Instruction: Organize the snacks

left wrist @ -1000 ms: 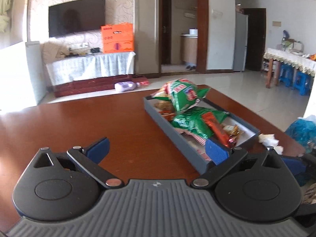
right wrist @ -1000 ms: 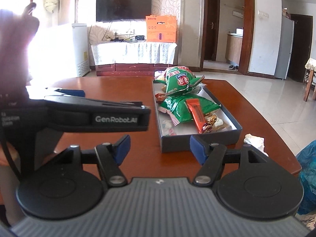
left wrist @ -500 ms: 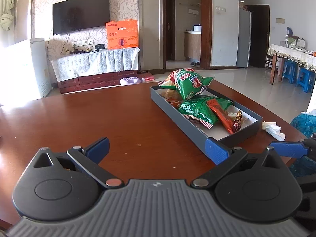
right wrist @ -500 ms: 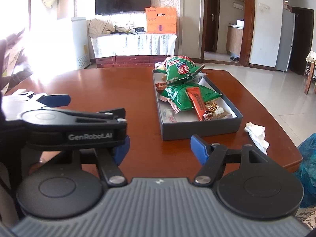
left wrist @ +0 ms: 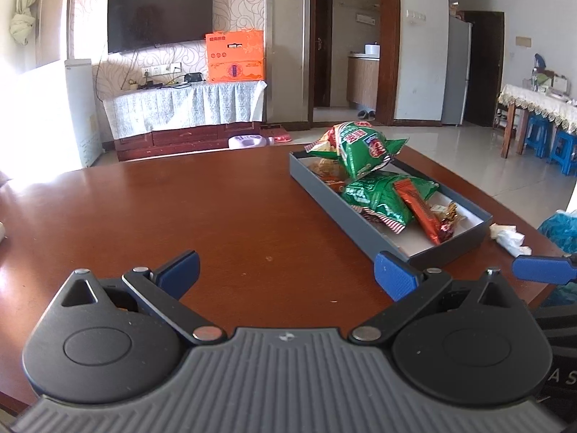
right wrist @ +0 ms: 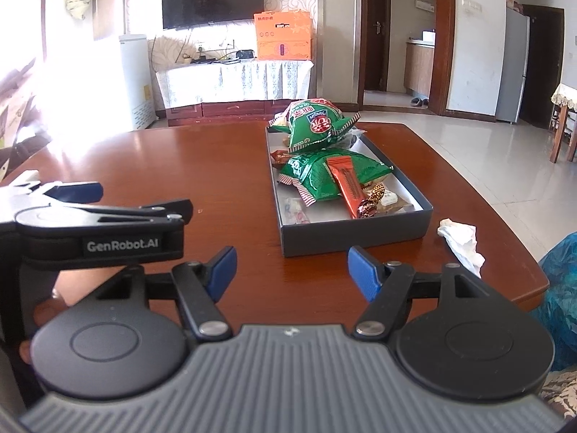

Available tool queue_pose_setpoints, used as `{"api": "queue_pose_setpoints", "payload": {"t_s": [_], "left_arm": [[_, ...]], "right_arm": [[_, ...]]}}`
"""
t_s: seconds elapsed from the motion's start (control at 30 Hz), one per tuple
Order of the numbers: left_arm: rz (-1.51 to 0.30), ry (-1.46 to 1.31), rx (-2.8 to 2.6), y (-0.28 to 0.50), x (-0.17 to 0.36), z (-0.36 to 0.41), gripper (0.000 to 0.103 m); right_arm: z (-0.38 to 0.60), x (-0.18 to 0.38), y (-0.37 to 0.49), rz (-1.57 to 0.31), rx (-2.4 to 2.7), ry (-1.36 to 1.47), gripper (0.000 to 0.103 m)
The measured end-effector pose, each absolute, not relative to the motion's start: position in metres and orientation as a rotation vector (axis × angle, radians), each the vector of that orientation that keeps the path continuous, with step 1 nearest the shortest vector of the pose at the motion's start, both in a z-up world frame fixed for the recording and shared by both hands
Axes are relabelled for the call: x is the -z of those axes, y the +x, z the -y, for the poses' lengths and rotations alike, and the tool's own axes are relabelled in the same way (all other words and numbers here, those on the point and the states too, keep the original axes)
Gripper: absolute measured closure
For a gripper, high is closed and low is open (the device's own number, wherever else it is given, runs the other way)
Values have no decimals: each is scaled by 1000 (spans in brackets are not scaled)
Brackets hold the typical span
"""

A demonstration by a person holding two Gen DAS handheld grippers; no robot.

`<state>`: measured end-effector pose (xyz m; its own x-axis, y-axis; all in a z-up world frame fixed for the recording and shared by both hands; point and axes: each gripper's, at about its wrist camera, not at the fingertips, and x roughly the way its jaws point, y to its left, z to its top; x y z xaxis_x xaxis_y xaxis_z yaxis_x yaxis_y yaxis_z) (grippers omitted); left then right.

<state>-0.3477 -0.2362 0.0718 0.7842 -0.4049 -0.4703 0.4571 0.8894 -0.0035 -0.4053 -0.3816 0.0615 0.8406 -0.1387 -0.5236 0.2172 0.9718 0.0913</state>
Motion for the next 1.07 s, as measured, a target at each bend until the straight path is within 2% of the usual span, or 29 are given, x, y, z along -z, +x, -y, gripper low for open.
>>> {"api": "queue_pose_setpoints", "payload": {"t_s": [0.27, 0.53, 1.07], "left_arm": [[-517, 128, 519, -349, -68, 247, 0], [-499, 189, 535, -354, -65, 255, 0], [-485, 208, 540, -358, -64, 256, 0]], "right_arm": [[381, -69, -411, -575, 259, 14, 32], [408, -72, -418, -565, 310, 152, 32], [405, -70, -417, -566, 294, 141, 30]]}}
